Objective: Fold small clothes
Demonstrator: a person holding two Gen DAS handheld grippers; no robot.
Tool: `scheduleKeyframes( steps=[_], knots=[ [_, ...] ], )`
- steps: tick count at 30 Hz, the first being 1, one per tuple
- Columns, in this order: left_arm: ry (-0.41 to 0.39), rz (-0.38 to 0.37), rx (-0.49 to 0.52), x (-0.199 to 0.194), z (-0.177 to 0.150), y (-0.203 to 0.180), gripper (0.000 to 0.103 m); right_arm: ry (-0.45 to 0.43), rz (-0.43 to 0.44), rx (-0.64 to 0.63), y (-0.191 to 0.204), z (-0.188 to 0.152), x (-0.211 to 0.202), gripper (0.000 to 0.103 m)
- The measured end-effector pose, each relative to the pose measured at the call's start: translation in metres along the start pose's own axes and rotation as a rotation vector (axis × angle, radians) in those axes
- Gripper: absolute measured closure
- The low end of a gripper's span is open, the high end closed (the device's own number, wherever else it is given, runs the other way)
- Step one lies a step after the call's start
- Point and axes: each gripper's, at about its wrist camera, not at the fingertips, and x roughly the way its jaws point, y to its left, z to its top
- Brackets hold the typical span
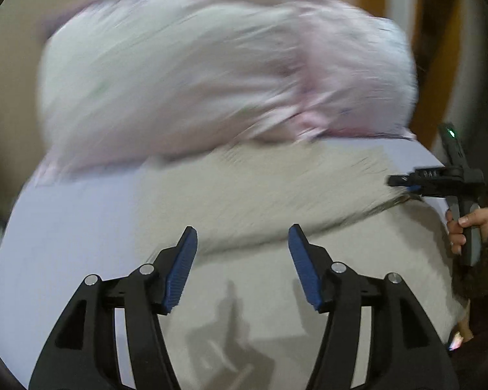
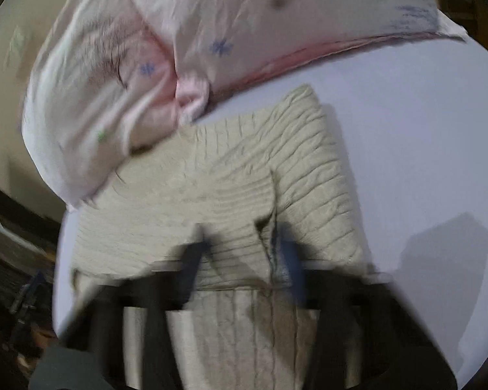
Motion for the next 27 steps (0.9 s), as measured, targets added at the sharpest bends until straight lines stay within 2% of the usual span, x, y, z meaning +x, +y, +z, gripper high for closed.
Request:
scheduleKeyframes(
  steps=[3,4,6,8,9,12,14,16,17,19,20,21,22,23,24,25,27],
  knots=[
    [0.061,-0.020,-0.138,-0.017,-0.037,0.038,0.043,-0.097,-0.020,0.022,-0.007,0.004,-0.008,0.095],
    [0.080,-0.037,-0.174,-0.022,-0.048,0.047,0.043,-0.097,-0.002,0.034,-0.011,0.006,-0.013,0.093],
    [0.118,-0.097,-0.234,-0.033,-0.072,0.057,0.043,-0.064,0.040,0.031,-0.013,0.002,-0.024,0.082],
    [0.133,-0.155,-0.272,-0.041,-0.095,0.061,0.041,-0.073,0.054,-0.010,-0.018,-0.016,-0.049,0.029],
    [0.141,-0.179,-0.286,-0.043,-0.102,0.060,0.040,-0.077,0.063,-0.028,-0.022,-0.026,-0.060,0.026],
    [0.169,-0.208,-0.307,-0.046,-0.121,0.057,0.040,-0.057,0.044,-0.048,-0.040,-0.069,-0.093,0.029],
    [0.169,-0.210,-0.291,-0.050,-0.130,0.052,0.040,-0.017,0.033,-0.013,-0.058,-0.102,-0.106,0.044],
    [0.176,-0.231,-0.274,-0.055,-0.134,0.046,0.040,0.030,0.031,0.025,-0.073,-0.132,-0.112,0.052],
    [0.179,-0.242,-0.268,-0.057,-0.138,0.043,0.040,0.006,0.041,0.022,-0.075,-0.142,-0.120,0.055],
    [0.175,-0.246,-0.250,-0.061,-0.144,0.035,0.040,0.021,0.066,0.016,-0.075,-0.162,-0.129,0.066],
    [0.175,-0.246,-0.249,-0.062,-0.145,0.033,0.043,0.032,0.089,0.015,-0.073,-0.171,-0.131,0.068],
    [0.178,-0.258,-0.260,-0.063,-0.147,0.031,0.046,0.042,0.133,0.008,-0.070,-0.181,-0.132,0.069],
    [0.184,-0.264,-0.273,-0.062,-0.149,0.030,0.062,0.053,0.164,0.003,-0.068,-0.186,-0.133,0.073],
    [0.199,-0.273,-0.293,-0.060,-0.151,0.031,0.080,0.072,0.208,0.001,-0.066,-0.192,-0.131,0.086],
    [0.209,-0.284,-0.308,-0.058,-0.153,0.031,0.088,0.094,0.244,0.006,-0.065,-0.195,-0.128,0.092],
    [0.219,-0.301,-0.326,-0.056,-0.154,0.033,0.092,0.113,0.295,0.022,-0.065,-0.198,-0.124,0.093],
    [0.215,-0.317,-0.327,-0.055,-0.152,0.033,0.094,0.098,0.374,0.043,-0.065,-0.193,-0.124,0.095]
  ],
)
